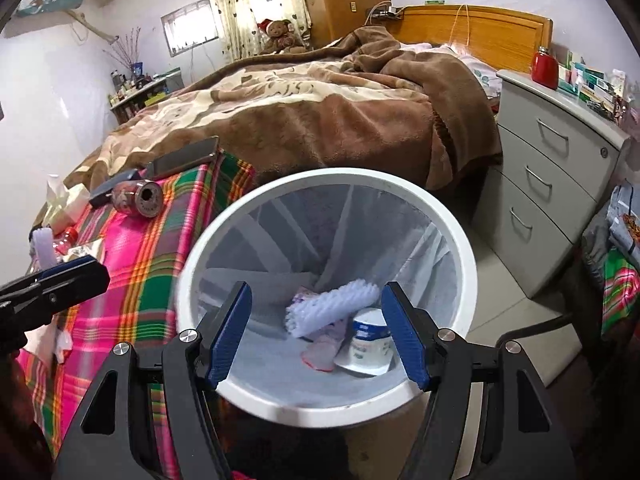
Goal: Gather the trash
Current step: 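Move both open tools back over the bed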
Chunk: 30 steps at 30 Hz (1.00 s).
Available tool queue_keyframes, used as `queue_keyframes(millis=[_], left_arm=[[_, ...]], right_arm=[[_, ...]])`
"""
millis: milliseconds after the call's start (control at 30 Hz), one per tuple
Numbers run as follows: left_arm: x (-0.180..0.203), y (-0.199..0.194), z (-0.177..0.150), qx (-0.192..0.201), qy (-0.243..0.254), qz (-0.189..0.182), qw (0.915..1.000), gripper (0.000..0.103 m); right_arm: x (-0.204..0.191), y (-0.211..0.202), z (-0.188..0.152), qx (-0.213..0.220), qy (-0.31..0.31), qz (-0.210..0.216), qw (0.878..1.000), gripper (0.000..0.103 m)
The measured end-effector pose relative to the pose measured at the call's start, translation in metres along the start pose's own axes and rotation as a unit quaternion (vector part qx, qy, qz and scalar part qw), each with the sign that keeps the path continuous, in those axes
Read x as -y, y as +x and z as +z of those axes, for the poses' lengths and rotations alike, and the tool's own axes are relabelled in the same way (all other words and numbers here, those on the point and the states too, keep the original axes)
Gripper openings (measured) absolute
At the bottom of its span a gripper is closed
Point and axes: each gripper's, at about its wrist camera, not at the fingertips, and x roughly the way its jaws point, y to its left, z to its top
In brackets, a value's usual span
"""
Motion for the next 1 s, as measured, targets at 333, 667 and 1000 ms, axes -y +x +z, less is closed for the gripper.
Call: queue_keyframes(millis=[333, 667, 1000], left_arm=[[-0.033, -0.047, -0.024, 0.026, -0.032, 0.035, 0.9985, 0.06], [-0.068, -0.1, -0.048, 0.064, -0.065, 0.078, 0.9927, 0.063], [-0.113, -0.137, -0.083, 0.076, -0.111, 0.16, 0.978, 0.072]], right_arm=[[-0.034, -0.016, -0.006, 0.023, -0.02, 0.031, 0.999, 0.069], [-0.067, -0.024, -0.015, 0.035, -0.039, 0.059, 0.997, 0.069], [-0.105, -0.02, -0.032, 0.02, -0.068, 0.098, 0.993, 0.069]])
